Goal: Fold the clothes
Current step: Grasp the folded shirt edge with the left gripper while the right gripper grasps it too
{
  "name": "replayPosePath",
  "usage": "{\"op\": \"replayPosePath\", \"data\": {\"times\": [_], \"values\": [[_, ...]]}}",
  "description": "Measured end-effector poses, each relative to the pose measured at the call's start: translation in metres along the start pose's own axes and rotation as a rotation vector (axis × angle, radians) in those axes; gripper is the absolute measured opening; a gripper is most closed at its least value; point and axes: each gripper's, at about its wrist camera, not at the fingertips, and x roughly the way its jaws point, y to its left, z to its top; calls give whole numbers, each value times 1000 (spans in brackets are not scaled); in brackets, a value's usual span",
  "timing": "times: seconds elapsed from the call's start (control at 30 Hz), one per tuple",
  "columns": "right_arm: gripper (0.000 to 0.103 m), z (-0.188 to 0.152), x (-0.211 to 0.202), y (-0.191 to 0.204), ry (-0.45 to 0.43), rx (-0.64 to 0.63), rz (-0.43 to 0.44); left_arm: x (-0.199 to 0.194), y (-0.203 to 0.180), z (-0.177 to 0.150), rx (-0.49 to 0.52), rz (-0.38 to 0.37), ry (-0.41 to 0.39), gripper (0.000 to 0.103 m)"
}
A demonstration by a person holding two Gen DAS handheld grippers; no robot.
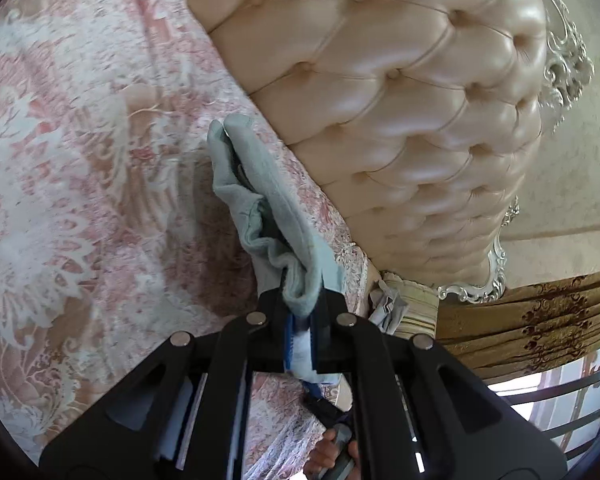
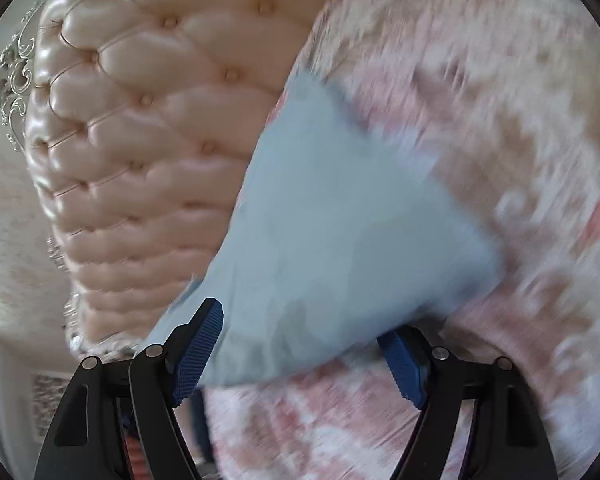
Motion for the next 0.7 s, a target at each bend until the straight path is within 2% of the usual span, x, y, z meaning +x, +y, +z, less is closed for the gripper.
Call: {"op": "replayPosePath", "data": {"times": [0.17, 0.23, 0.3, 0.33, 0.47, 0.6, 0.7], "values": [[76, 15, -7, 1, -80, -53, -58, -2, 30, -5, -45, 2, 12, 6], [55, 14, -9, 10, -114, -140, -109, -3, 35, -6, -51, 3, 17, 6], [10, 12, -15, 29, -152, -264, -169, -5, 41, -6, -58, 5, 23, 6], [9, 10, -18, 38, -172, -327, -200, -5, 43, -7, -61, 6, 26, 6], [6, -5, -48, 80, -253, -534, -231, -13, 49, -11, -59, -1, 35, 6], [6, -64, -108, 105, -321, -577, -214, -61, 45, -61, 37, -41, 84, 6], [6, -113, -136, 70, -279, -472, -254, -77, 76, -111, 99, 2, 151, 6]]}}
